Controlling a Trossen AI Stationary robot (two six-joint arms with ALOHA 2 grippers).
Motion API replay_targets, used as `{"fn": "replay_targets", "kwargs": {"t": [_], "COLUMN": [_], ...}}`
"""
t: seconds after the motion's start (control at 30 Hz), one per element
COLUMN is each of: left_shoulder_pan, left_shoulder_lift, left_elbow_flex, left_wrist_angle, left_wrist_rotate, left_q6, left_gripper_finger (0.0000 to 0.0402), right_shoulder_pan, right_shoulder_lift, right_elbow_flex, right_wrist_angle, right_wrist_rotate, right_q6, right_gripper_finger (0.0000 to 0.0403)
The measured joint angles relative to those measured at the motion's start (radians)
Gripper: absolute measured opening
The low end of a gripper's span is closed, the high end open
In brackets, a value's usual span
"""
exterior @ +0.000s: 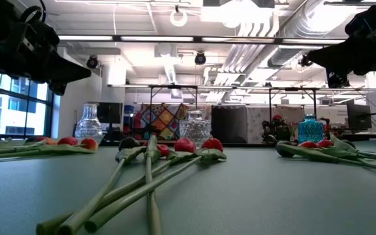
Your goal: Sort flowers into vase by color
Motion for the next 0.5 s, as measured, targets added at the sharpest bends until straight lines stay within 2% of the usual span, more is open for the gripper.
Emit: {"fn": "replay_targets", "kwargs": {"t": [0.43, 0.5], "left_shoulder_pan": [0.0, 0.001], "left_shoulder_lift": [0.0, 0.0], "left_elbow_flex": [0.0, 0.0], "left_wrist_angle": [0.024, 0.04], "left_wrist_rotate": [0.0, -0.019], "left_q6": [0.0, 0.0], "left_gripper_finger": [0.0, 0.0], "right_shoulder_pan": [0.0, 0.0], "right_shoulder_lift": [0.0, 0.0], "right_elbow_flex": [0.0, 0.0], "right_wrist_angle": [0.0, 0.0], "right_wrist_rotate": [0.0, 0.0], "right_q6": [-0.003, -0.042], "right_gripper_finger": [0.0, 0.0]}}
